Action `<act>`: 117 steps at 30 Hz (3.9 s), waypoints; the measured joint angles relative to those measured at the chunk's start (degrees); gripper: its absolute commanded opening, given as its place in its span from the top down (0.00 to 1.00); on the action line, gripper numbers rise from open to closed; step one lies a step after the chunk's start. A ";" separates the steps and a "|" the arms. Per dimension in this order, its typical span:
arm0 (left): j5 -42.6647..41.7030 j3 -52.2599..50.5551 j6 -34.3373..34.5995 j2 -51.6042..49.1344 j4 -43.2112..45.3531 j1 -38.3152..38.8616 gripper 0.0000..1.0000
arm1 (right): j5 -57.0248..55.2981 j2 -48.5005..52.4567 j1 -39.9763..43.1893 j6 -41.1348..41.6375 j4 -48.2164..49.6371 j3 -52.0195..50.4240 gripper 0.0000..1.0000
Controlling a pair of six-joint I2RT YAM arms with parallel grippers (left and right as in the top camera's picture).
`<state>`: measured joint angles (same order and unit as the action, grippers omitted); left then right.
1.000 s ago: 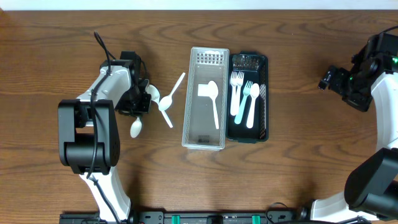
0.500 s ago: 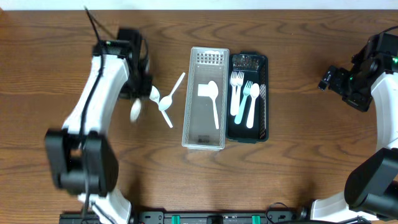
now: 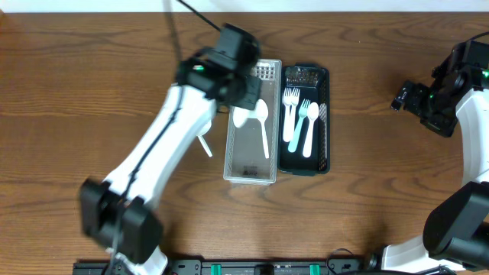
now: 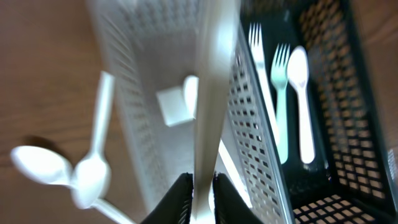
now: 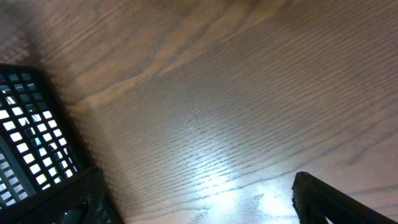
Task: Pack container
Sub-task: 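Carry the spoon into the grey tray and release, then grasp the next white spoon with the left gripper, then drop the spoon into the grey tray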
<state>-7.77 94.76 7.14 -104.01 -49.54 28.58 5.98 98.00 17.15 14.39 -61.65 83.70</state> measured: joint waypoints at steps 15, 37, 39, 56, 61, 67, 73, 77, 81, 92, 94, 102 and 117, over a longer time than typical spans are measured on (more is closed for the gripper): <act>1.51 0.85 3.34 -0.63 -8.28 -3.56 0.45 | 0.00 0.00 0.00 0.02 -0.63 0.00 0.01; 8.44 -9.99 25.14 -10.08 2.43 -19.30 0.47 | 0.00 0.00 0.00 0.02 -1.14 0.00 0.01; 8.44 -9.99 27.21 -11.17 2.56 -19.32 0.46 | 0.02 0.00 0.00 0.00 -1.36 0.00 0.01; 7.93 -10.01 30.82 -15.89 2.01 -19.26 0.46 | 0.00 0.00 0.00 0.00 -2.27 0.00 0.01; 7.89 -10.43 30.75 -15.89 0.87 -19.15 0.47 | 0.02 0.00 0.00 0.00 -2.67 0.00 0.01; 7.76 -11.02 27.67 -15.89 0.46 -18.23 0.47 | 0.00 0.00 0.00 0.00 -3.15 0.00 0.01; 7.69 -11.15 25.86 -15.89 0.83 -17.29 0.71 | 0.00 0.00 0.00 0.00 -3.41 0.00 0.01; 7.74 -11.91 25.51 -15.89 1.46 -17.29 0.70 | 0.02 0.00 0.00 0.00 -3.78 0.00 0.01; 7.67 -12.37 25.55 -15.76 1.99 -17.29 0.81 | 0.02 0.00 0.00 0.00 -3.87 0.00 0.01; 7.74 -12.46 21.53 -15.45 -1.25 -17.29 0.94 | 0.00 0.00 0.00 0.02 -3.87 0.00 0.01; 7.74 -11.85 20.39 -15.13 -3.32 -17.27 0.94 | 0.00 0.00 0.00 0.00 -3.87 0.00 0.01; 4.20 -2.97 13.05 -2.71 -4.87 -14.99 0.94 | 0.00 0.00 0.00 0.02 -3.63 0.00 0.01; 2.14 -2.34 6.69 -4.94 -0.15 2.62 0.56 | 0.00 0.00 0.00 0.00 -2.60 0.00 0.01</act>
<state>-5.63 92.42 13.82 -108.95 -49.69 31.20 5.98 98.00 17.15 14.39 -64.25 83.70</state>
